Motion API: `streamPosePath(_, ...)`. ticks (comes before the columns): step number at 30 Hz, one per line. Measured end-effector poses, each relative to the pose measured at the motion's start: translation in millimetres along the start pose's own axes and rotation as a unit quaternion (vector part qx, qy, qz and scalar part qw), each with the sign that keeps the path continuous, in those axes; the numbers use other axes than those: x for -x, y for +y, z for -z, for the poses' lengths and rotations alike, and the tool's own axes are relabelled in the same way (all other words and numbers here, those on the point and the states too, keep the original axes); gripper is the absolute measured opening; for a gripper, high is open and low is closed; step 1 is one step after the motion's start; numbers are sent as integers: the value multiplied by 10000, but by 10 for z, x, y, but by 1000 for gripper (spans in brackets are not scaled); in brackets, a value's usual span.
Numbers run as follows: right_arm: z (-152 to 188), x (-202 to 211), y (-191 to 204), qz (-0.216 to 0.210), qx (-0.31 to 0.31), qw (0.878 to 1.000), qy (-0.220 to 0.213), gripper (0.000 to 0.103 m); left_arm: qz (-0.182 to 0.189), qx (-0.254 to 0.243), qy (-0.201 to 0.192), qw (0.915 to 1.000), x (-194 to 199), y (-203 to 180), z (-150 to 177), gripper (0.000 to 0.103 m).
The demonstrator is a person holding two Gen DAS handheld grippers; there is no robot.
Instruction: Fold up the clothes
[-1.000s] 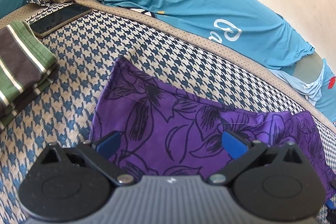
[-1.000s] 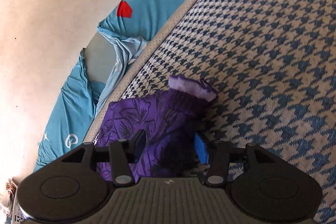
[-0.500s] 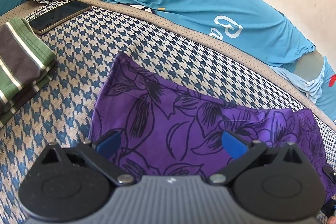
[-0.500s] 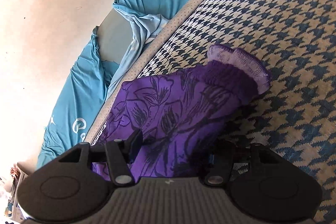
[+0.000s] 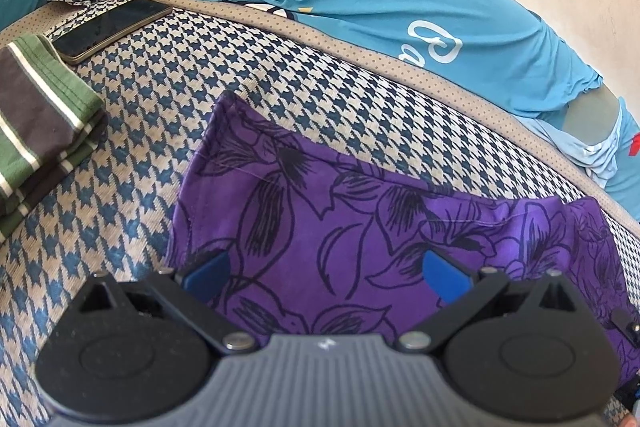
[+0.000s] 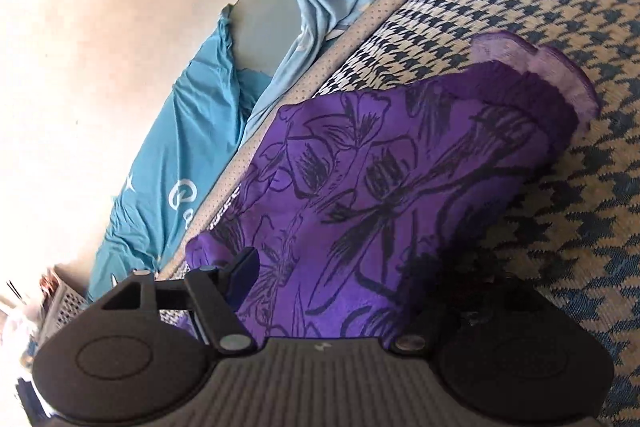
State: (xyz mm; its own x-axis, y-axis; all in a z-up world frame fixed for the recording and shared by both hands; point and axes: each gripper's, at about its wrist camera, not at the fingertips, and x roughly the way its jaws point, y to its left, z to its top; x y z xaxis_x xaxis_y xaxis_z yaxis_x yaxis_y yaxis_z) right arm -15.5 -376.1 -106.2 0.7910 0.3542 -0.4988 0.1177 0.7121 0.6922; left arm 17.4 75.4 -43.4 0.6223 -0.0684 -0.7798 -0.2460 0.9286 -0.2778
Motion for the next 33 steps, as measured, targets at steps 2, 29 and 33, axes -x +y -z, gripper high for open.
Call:
streamPosePath(2,35,-16,77,165,373,9992,-8,49,-7,9,-1,10000,-2,9,-4,103)
streamPosePath(29,-8,153,191,549,484,9959,-533,28,-364,629,-286,9970,183,501,-185,103)
streamPosePath(33,-34,124,69,635,35,9968,-483,38,-338,581,-237,9975,176,483,-170,103)
